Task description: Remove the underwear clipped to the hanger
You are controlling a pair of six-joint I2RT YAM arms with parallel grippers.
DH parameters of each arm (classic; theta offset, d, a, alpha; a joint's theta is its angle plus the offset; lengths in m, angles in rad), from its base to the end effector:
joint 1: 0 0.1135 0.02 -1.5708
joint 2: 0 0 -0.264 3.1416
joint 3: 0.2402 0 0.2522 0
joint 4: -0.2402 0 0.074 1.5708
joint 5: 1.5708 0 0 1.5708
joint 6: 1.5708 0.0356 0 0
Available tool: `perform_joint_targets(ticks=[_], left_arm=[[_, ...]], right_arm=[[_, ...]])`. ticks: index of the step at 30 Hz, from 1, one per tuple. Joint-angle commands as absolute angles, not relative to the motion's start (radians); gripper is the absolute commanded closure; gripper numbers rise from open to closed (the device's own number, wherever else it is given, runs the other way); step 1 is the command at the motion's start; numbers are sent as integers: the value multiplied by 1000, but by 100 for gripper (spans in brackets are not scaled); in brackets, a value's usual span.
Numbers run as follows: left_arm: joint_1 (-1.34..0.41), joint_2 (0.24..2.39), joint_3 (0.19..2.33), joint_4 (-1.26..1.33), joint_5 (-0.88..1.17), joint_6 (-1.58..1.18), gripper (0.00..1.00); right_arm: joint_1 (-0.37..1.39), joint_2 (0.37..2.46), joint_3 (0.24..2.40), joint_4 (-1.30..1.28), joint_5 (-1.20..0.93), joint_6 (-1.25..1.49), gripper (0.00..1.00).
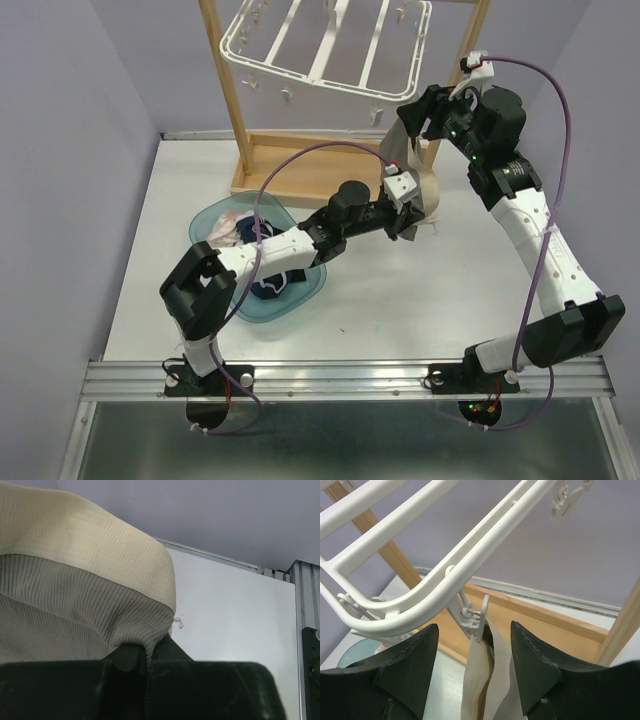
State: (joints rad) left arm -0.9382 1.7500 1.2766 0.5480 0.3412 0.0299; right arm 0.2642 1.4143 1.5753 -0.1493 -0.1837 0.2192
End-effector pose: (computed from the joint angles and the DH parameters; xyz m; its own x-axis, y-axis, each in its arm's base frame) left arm 0.2385 -0.3455 0.3230 0.0727 -0.0515 -0.9960 0.9556 0.2897 0.0547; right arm 0.3072 0.0898 0.4740 -0.0831 0.1990 -0.9765 -0.4251 0.8791 0.2154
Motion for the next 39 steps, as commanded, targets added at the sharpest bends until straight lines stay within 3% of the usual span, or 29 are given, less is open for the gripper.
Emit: perform_joint_targets(ticks=[1,5,11,20,26,29,34,38,39], left_arm=[[-946,1752,1335,583,359,46,100],[-951,1758,1338,581,360,46,100],[-959,1763,1342,578,365,48,100],[-965,1764,1344,575,360,44,100],[-968,1769,1353,574,365,40,100],[-969,1770,1355,569,362,38,100],[-971,1767,1355,566,359,37,100],[-971,1756,1348,563,348,38,100],[-971,1753,1345,560,344,38,100]], right_arm=[[278,1408,1618,-101,-163,206,35],[287,1405,1615,-97,-150,187,29],[298,1422,1646,-84,-109,169,29],[308,1431,1686,-77,-75,137,39],[308,1431,1690,-72,-75,120,59],[310,1428,1692,-72,-74,115,77],[308,1408,1672,-66,-80,98,98],[308,1390,1646,-61,-81,84,95],[308,1384,1628,-60,-80,77,76]])
